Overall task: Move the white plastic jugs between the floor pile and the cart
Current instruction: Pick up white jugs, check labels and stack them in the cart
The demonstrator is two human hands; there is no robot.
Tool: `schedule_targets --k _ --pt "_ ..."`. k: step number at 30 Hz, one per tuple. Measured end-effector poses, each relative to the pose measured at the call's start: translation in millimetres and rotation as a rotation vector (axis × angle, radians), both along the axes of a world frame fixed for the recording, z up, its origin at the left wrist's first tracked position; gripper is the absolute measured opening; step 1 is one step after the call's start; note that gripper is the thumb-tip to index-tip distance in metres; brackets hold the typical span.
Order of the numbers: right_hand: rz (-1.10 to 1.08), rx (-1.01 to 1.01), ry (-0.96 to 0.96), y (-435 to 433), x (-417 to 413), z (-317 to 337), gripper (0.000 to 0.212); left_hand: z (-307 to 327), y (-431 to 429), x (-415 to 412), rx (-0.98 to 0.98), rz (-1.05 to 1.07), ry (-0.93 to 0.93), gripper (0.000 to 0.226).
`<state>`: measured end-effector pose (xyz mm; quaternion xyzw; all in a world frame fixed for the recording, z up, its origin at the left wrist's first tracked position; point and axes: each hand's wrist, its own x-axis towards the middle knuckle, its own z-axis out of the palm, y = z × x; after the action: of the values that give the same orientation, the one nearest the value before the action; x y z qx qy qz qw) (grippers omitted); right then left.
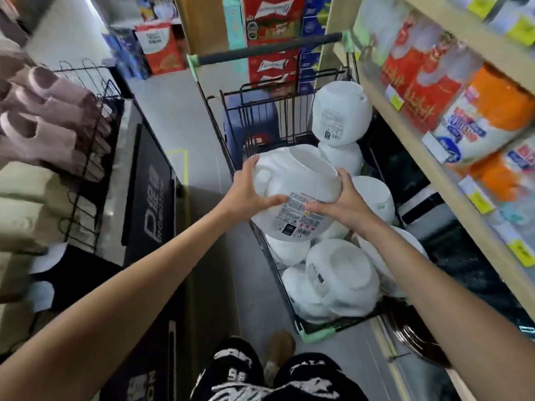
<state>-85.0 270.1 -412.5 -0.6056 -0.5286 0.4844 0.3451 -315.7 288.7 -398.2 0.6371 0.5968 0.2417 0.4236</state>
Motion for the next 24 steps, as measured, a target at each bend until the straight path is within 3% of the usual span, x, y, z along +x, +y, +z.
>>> schedule_targets --k 3,11,24 --pt "-0.041 0.092 -0.160 30 -1 4 0.116 0 49 -3 0.054 -0.136 0.036 0.117" --pt "-0.181 0.213 -0.470 116 -8 -5 0.118 -25 188 6 0.100 -0.393 0.082 0.126" --pt "-0.424 0.169 -0.627 229 -22 -47 0.121 -64 345 30 0.070 -0.598 0.171 0.126"
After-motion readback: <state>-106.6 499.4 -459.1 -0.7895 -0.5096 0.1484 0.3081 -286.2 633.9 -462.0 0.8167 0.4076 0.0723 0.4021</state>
